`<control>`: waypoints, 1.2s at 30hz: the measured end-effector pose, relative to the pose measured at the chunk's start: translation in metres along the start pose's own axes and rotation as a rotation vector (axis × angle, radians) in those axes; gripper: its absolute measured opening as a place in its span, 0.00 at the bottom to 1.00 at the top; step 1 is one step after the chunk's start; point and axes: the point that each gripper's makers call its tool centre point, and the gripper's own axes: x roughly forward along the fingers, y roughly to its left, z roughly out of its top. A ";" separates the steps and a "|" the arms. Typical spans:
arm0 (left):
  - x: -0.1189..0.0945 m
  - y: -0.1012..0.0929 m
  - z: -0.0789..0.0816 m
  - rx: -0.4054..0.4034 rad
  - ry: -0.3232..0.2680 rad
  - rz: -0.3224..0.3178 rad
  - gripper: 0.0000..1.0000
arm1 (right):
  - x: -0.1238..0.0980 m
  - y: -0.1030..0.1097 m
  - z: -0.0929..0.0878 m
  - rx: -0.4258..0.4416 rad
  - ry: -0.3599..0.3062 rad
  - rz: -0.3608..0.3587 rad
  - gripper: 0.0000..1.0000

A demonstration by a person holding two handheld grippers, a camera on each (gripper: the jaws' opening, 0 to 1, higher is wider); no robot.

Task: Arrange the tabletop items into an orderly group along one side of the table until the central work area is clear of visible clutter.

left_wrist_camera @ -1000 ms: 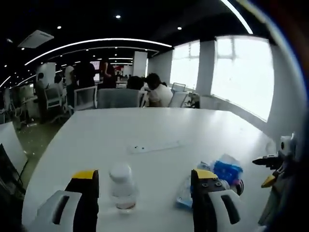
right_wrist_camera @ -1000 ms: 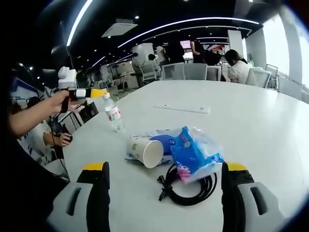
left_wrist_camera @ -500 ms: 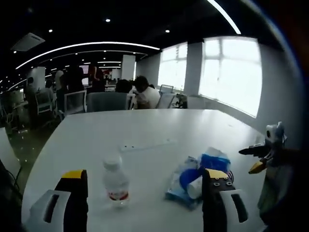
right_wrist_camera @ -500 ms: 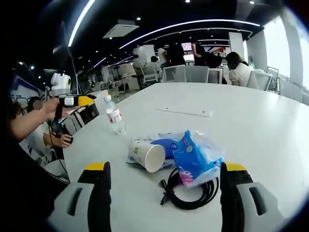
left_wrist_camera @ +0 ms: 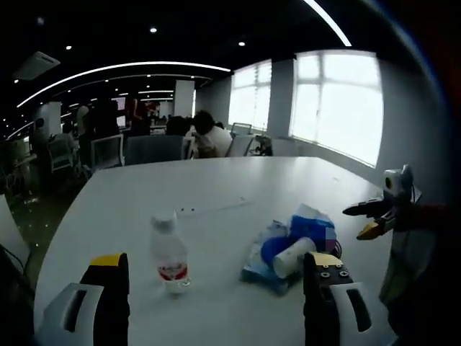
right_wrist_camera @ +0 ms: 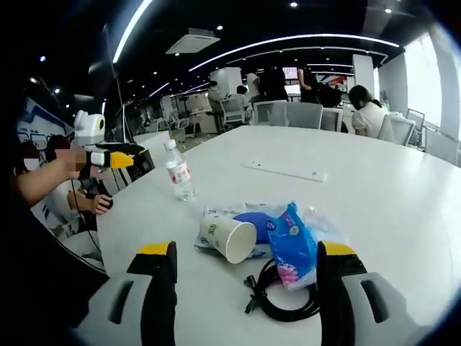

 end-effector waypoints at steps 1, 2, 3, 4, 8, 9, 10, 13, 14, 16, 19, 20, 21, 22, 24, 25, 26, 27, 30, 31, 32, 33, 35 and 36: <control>-0.001 -0.001 -0.001 0.000 0.003 -0.002 1.00 | 0.001 0.001 0.001 -0.001 -0.001 0.003 0.74; -0.003 -0.002 -0.002 0.004 0.005 -0.006 1.00 | 0.001 0.001 0.001 -0.002 0.000 0.003 0.74; -0.004 -0.004 -0.002 0.013 0.002 -0.009 1.00 | 0.002 0.002 0.001 -0.004 -0.002 0.004 0.73; -0.005 -0.005 -0.002 0.016 0.003 -0.009 1.00 | 0.003 0.002 0.002 -0.005 -0.004 0.007 0.72; -0.010 -0.003 -0.005 0.020 -0.003 -0.011 1.00 | 0.010 0.007 0.002 0.004 -0.005 0.023 0.71; -0.011 -0.003 -0.005 0.023 -0.004 -0.009 1.00 | 0.012 0.010 0.001 0.004 -0.004 0.028 0.71; -0.012 -0.004 -0.006 0.026 -0.005 -0.008 1.00 | 0.014 0.011 0.000 0.003 -0.002 0.032 0.71; -0.014 -0.005 -0.007 0.034 -0.006 -0.011 1.00 | 0.019 0.016 -0.001 -0.003 0.006 0.043 0.69; -0.015 -0.003 -0.006 0.039 -0.010 -0.009 1.00 | 0.021 0.018 -0.001 -0.002 0.006 0.051 0.69; -0.016 -0.001 -0.007 0.040 -0.014 -0.006 1.00 | 0.026 0.023 -0.002 -0.013 0.013 0.060 0.68; -0.017 -0.003 -0.008 0.033 -0.017 -0.012 1.00 | 0.031 0.027 -0.003 -0.032 0.023 0.070 0.66; -0.017 -0.004 -0.008 0.034 -0.017 -0.015 1.00 | 0.032 0.028 -0.004 -0.035 0.026 0.071 0.65; -0.017 -0.004 -0.010 0.039 -0.012 -0.018 1.00 | 0.034 0.028 -0.004 -0.039 0.024 0.071 0.64; -0.017 -0.005 -0.013 0.046 -0.004 -0.021 1.00 | 0.034 0.029 -0.003 -0.043 0.018 0.072 0.63; -0.018 -0.005 -0.014 0.051 0.003 -0.027 1.00 | 0.035 0.030 -0.003 -0.044 0.013 0.071 0.61; -0.018 -0.005 -0.015 0.057 0.000 -0.031 1.00 | 0.037 0.030 -0.004 -0.042 0.013 0.069 0.60; -0.019 -0.005 -0.015 0.061 0.000 -0.033 1.00 | 0.038 0.030 -0.005 -0.039 0.016 0.069 0.60; -0.019 -0.004 -0.015 0.063 -0.001 -0.033 1.00 | 0.038 0.031 -0.006 -0.037 0.020 0.070 0.60; -0.020 -0.003 -0.014 0.061 -0.004 -0.033 1.00 | 0.040 0.032 -0.009 -0.032 0.023 0.073 0.60; -0.020 -0.002 -0.013 0.059 -0.006 -0.033 1.00 | 0.041 0.032 -0.009 -0.031 0.024 0.073 0.59; -0.020 -0.002 -0.013 0.057 -0.009 -0.032 1.00 | 0.042 0.033 -0.010 -0.026 0.026 0.075 0.59; -0.020 -0.001 -0.013 0.056 -0.009 -0.032 1.00 | 0.043 0.034 -0.012 -0.024 0.029 0.076 0.58; -0.021 -0.002 -0.013 0.054 -0.011 -0.032 1.00 | 0.045 0.036 -0.013 -0.026 0.032 0.082 0.57; -0.021 -0.002 -0.013 0.054 -0.012 -0.032 1.00 | 0.046 0.037 -0.014 -0.029 0.034 0.083 0.56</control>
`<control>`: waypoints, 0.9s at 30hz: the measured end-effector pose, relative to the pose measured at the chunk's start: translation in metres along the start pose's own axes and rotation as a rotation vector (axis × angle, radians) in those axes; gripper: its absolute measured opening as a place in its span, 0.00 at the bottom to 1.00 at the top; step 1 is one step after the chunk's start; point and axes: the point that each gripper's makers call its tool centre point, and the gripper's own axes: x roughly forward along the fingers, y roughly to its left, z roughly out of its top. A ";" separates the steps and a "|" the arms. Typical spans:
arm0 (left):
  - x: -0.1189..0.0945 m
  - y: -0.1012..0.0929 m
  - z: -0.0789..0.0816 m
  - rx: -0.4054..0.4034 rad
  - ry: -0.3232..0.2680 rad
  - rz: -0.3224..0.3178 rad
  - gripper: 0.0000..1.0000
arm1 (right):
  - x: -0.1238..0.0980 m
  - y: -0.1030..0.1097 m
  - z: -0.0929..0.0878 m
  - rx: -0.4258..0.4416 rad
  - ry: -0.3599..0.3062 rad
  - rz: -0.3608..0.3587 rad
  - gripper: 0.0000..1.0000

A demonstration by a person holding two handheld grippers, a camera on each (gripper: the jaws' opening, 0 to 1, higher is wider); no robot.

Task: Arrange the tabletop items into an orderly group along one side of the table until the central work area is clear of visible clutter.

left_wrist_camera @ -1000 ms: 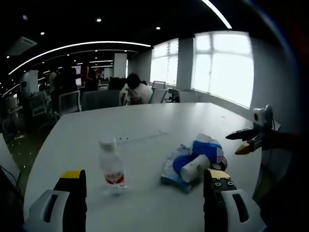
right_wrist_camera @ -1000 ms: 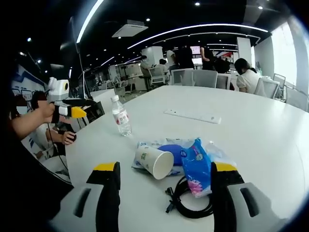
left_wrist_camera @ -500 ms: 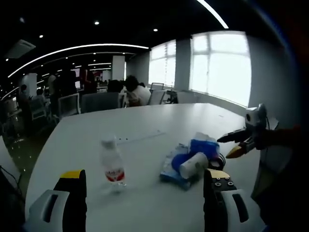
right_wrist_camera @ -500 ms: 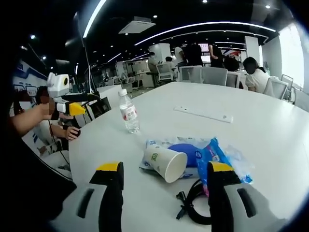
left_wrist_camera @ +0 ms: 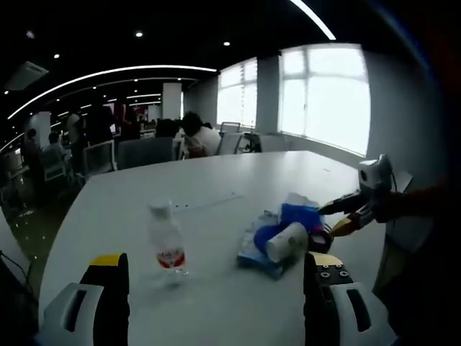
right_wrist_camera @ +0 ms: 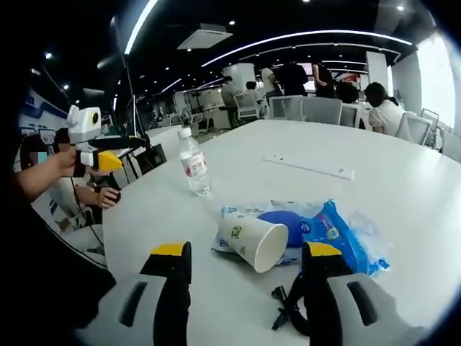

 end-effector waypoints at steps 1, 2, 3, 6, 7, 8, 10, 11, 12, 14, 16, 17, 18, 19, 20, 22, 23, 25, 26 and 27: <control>0.000 0.000 0.000 -0.001 0.000 0.001 1.00 | 0.001 0.000 -0.001 -0.001 0.002 0.002 0.56; -0.001 0.000 -0.001 -0.002 -0.001 0.000 1.00 | 0.001 0.001 -0.001 -0.001 0.003 0.005 0.55; -0.001 0.000 -0.001 -0.003 -0.002 -0.002 1.00 | 0.002 0.002 -0.001 0.000 0.004 0.007 0.55; -0.002 0.000 -0.001 -0.004 -0.004 0.000 1.00 | 0.004 0.002 -0.002 0.002 0.003 0.012 0.52; -0.004 0.001 -0.001 -0.006 -0.008 0.003 1.00 | 0.006 0.001 -0.002 0.006 0.003 0.016 0.52; -0.005 0.001 -0.001 -0.007 -0.010 0.004 1.00 | 0.006 0.002 -0.002 0.011 0.001 0.019 0.52; -0.005 0.001 -0.001 -0.010 -0.013 0.003 1.00 | 0.006 0.002 -0.001 0.015 -0.003 0.021 0.51; -0.006 0.000 -0.001 -0.008 -0.017 0.000 1.00 | 0.007 0.003 -0.001 0.020 -0.003 0.024 0.51; -0.007 0.000 -0.001 -0.005 -0.019 0.000 1.00 | 0.007 0.002 -0.002 0.021 -0.003 0.025 0.51; -0.007 0.001 -0.002 0.004 -0.017 -0.008 1.00 | 0.008 0.003 -0.002 0.030 0.001 0.032 0.51; -0.008 -0.001 -0.002 0.011 -0.015 -0.016 1.00 | 0.008 0.004 -0.002 0.024 0.004 0.032 0.49; -0.010 -0.002 -0.002 0.011 -0.018 -0.018 1.00 | 0.008 0.004 -0.002 0.025 0.004 0.032 0.49; -0.010 -0.004 -0.002 0.009 -0.019 -0.023 1.00 | 0.009 0.004 -0.001 0.028 0.001 0.030 0.48; -0.010 -0.005 -0.003 0.007 -0.020 -0.028 1.00 | 0.009 0.004 -0.001 0.030 0.000 0.030 0.47; -0.011 -0.006 -0.004 0.005 -0.018 -0.032 1.00 | 0.010 0.004 -0.001 0.041 -0.002 0.030 0.45; -0.011 -0.009 -0.004 0.005 -0.017 -0.038 1.00 | 0.013 0.004 -0.002 0.053 -0.002 0.031 0.42; -0.011 -0.011 -0.004 0.006 -0.018 -0.042 1.00 | 0.016 0.003 -0.004 0.059 -0.001 0.031 0.40; -0.012 -0.013 -0.004 0.011 -0.018 -0.049 1.00 | 0.022 0.002 -0.007 0.071 0.005 0.034 0.37; -0.013 -0.014 -0.004 0.012 -0.020 -0.052 1.00 | 0.024 0.002 -0.008 0.076 0.006 0.033 0.36; -0.013 -0.015 -0.004 0.014 -0.021 -0.055 1.00 | 0.025 0.001 -0.008 0.081 0.006 0.033 0.36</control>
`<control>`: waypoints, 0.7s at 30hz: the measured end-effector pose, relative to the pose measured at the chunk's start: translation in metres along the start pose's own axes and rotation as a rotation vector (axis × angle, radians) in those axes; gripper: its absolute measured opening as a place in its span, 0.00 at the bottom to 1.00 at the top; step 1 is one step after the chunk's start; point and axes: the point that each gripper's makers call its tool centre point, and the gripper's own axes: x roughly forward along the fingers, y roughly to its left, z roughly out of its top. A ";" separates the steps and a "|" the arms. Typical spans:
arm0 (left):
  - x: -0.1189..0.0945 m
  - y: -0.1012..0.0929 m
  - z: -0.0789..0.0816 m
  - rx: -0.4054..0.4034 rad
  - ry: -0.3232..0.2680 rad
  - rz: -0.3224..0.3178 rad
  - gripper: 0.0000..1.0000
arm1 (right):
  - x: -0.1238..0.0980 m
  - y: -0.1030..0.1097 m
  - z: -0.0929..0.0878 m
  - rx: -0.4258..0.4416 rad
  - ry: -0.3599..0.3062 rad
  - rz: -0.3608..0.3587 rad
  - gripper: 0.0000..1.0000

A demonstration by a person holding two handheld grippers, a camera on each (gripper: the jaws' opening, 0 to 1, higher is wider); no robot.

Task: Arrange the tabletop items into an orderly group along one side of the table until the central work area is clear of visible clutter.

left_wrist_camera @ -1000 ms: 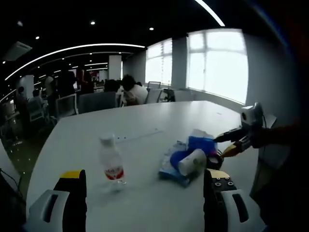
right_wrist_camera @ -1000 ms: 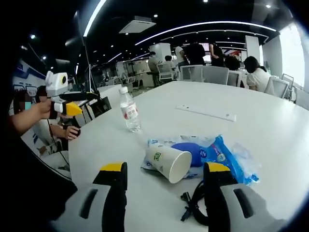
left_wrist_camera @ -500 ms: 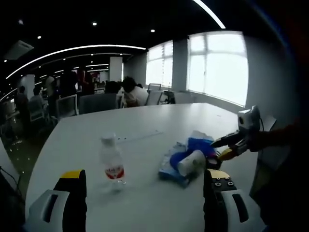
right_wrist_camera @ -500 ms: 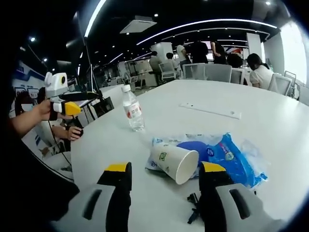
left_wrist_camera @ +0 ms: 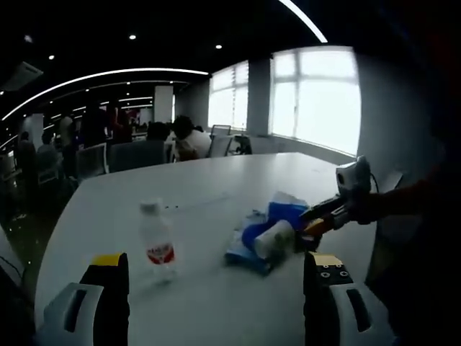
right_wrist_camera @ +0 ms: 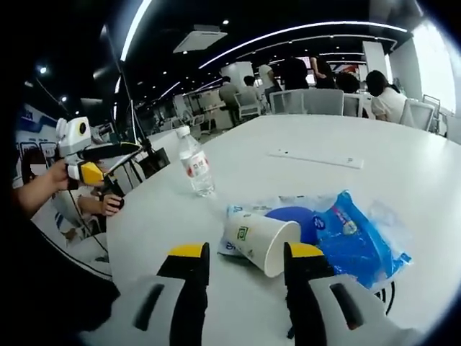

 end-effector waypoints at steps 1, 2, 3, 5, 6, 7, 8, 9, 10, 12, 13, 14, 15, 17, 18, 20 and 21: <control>-0.001 -0.002 0.000 0.001 0.000 -0.002 1.00 | 0.003 0.000 0.000 0.011 0.002 0.000 0.35; -0.001 -0.004 0.001 0.004 0.001 -0.005 1.00 | 0.004 0.000 0.000 0.018 0.003 0.000 0.35; -0.002 -0.005 0.001 0.005 0.000 -0.008 1.00 | 0.006 -0.001 -0.002 0.023 0.003 -0.002 0.35; -0.004 -0.007 0.003 0.003 -0.006 -0.009 1.00 | 0.008 -0.001 -0.004 0.040 0.009 0.004 0.35; -0.005 -0.007 0.004 0.001 -0.009 -0.007 1.00 | 0.009 0.000 -0.004 0.045 0.014 0.008 0.35; -0.005 -0.007 0.004 -0.001 -0.011 -0.006 1.00 | 0.011 0.000 -0.005 0.047 0.018 0.009 0.35; -0.006 -0.007 0.004 -0.003 -0.014 -0.004 1.00 | 0.013 -0.001 -0.007 0.055 0.023 0.014 0.35; -0.006 -0.007 0.003 -0.004 -0.012 -0.004 1.00 | 0.015 -0.001 -0.008 0.058 0.024 0.017 0.35; -0.006 -0.007 0.002 -0.006 -0.007 -0.005 1.00 | 0.018 -0.002 -0.010 0.066 0.026 0.021 0.35; -0.007 -0.009 0.000 -0.006 -0.003 -0.007 1.00 | 0.019 -0.001 -0.010 0.075 0.032 0.025 0.33; -0.007 -0.010 -0.001 -0.007 0.000 -0.008 1.00 | 0.021 0.000 -0.011 0.082 0.033 0.028 0.31; -0.007 -0.010 -0.002 -0.010 0.002 -0.009 1.00 | 0.022 0.000 -0.011 0.089 0.031 0.032 0.30; -0.007 -0.012 -0.003 -0.012 0.003 -0.011 1.00 | 0.023 0.001 -0.012 0.094 0.033 0.034 0.29; -0.006 -0.013 -0.003 -0.016 0.003 -0.013 1.00 | 0.025 0.002 -0.013 0.097 0.037 0.040 0.24; -0.006 -0.014 -0.004 -0.017 0.002 -0.015 1.00 | 0.026 0.002 -0.013 0.099 0.038 0.043 0.22; -0.005 -0.015 -0.003 -0.017 0.001 -0.017 1.00 | 0.025 0.002 -0.013 0.102 0.040 0.048 0.17; -0.005 -0.015 -0.003 -0.016 0.002 -0.017 1.00 | 0.025 0.003 -0.013 0.105 0.039 0.053 0.16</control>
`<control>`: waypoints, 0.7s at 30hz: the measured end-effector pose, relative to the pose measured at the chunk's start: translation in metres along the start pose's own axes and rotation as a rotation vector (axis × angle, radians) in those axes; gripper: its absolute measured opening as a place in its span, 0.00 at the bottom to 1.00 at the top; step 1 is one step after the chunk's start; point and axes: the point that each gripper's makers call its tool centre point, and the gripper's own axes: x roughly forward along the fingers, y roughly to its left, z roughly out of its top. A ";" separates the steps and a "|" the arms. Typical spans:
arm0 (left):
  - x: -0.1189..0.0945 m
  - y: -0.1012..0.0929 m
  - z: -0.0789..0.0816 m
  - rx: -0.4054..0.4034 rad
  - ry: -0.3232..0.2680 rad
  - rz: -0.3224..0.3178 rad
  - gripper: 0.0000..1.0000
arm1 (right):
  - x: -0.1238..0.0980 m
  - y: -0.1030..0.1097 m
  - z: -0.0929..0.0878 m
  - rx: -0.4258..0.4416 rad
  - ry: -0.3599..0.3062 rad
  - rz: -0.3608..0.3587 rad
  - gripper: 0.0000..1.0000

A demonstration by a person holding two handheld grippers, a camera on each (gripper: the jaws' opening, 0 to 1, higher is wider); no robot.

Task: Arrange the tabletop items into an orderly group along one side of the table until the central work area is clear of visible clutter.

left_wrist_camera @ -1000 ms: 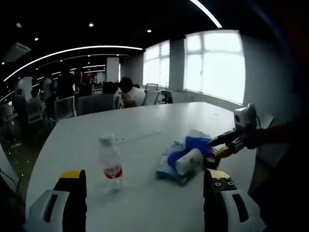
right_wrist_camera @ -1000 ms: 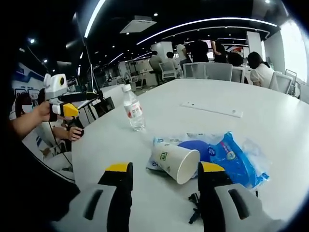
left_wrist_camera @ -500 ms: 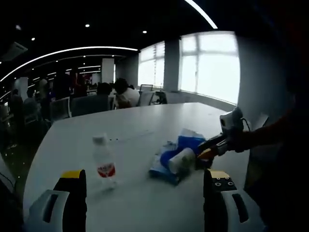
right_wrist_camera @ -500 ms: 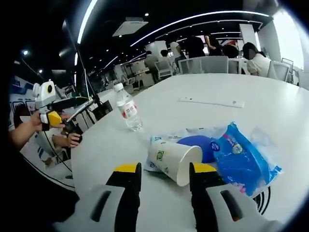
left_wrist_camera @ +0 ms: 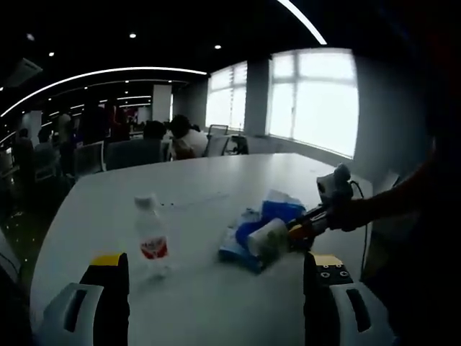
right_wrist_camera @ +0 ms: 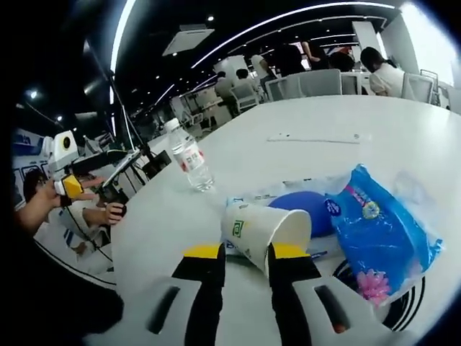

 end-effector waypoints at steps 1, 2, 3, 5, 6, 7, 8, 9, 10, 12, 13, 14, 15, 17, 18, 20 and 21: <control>0.000 0.000 0.000 0.002 0.000 0.000 1.00 | 0.000 0.001 0.000 -0.001 0.000 0.004 0.12; 0.000 0.000 0.001 0.008 0.000 -0.002 1.00 | 0.000 0.001 0.000 -0.004 -0.001 0.006 0.10; 0.000 0.000 0.002 0.013 -0.002 -0.002 1.00 | 0.000 0.001 0.000 -0.007 -0.002 0.005 0.07; -0.001 0.001 0.003 0.015 -0.002 -0.004 1.00 | 0.000 0.002 0.000 -0.004 -0.004 0.010 0.04; -0.001 0.001 0.003 0.014 -0.002 -0.004 1.00 | 0.001 0.003 0.000 -0.003 -0.006 0.012 0.04; -0.001 0.002 0.002 0.014 -0.001 -0.004 1.00 | 0.001 0.004 0.000 0.000 -0.007 0.013 0.03; -0.001 0.003 0.002 0.014 0.001 -0.003 1.00 | 0.001 0.004 -0.001 0.002 -0.006 0.014 0.03; -0.001 0.004 0.000 0.014 0.008 -0.003 1.00 | 0.001 0.005 -0.001 0.001 -0.005 0.016 0.02; -0.001 0.004 -0.001 0.015 0.014 -0.005 1.00 | 0.001 0.006 -0.001 -0.001 -0.005 0.016 0.02; -0.001 0.003 -0.002 0.025 0.016 -0.011 1.00 | 0.002 0.006 0.000 0.004 -0.010 0.017 0.00; -0.002 0.003 -0.002 0.027 0.016 -0.012 1.00 | 0.003 0.007 0.002 0.008 -0.020 0.022 0.00; -0.002 0.004 -0.002 0.027 0.017 -0.012 1.00 | 0.002 0.007 0.002 0.010 -0.018 0.022 0.00; -0.003 0.004 -0.002 0.025 0.015 -0.009 1.00 | 0.002 0.009 0.004 0.005 -0.024 0.027 0.00; -0.004 0.007 -0.001 0.019 0.007 -0.003 1.00 | 0.002 0.009 0.005 -0.003 -0.023 0.030 0.00; -0.004 0.008 -0.001 0.015 0.004 -0.002 1.00 | 0.002 0.009 0.006 -0.008 -0.024 0.031 0.00; -0.004 0.007 0.000 0.016 0.000 0.000 1.00 | 0.001 0.009 0.008 -0.011 -0.027 0.031 0.00; -0.005 0.007 -0.001 0.017 0.001 0.000 1.00 | 0.000 0.010 0.009 -0.012 -0.029 0.032 0.00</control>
